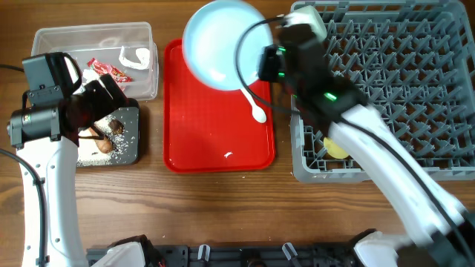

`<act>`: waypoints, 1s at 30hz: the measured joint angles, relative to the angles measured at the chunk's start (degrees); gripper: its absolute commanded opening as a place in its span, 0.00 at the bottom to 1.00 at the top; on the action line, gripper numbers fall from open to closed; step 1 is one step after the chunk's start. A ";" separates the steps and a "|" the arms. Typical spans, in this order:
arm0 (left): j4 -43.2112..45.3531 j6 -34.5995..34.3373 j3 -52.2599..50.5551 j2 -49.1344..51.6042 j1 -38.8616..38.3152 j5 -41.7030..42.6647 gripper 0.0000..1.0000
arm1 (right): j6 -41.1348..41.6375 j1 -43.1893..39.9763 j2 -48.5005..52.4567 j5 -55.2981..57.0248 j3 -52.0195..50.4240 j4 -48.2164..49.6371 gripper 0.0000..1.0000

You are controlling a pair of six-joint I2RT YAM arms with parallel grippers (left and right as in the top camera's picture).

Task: Sort waste into correct bins and load items into the dishwasher rack
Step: 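Carry the plate into the rack and stand it upright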

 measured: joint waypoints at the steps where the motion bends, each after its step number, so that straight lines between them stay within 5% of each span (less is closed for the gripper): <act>1: 0.00 0.00 0.00 0.00 0.00 0.00 1.00 | -1.38 0.00 -1.68 3.21 0.07 -1.18 0.04; 12: 0.00 0.00 0.00 0.00 0.00 0.00 1.00 | -11.98 -8.50 -6.16 40.33 0.09 -9.27 0.04; 30: 0.00 0.00 0.00 0.00 0.00 0.00 1.00 | -57.83 -17.33 11.96 42.01 0.09 11.28 0.04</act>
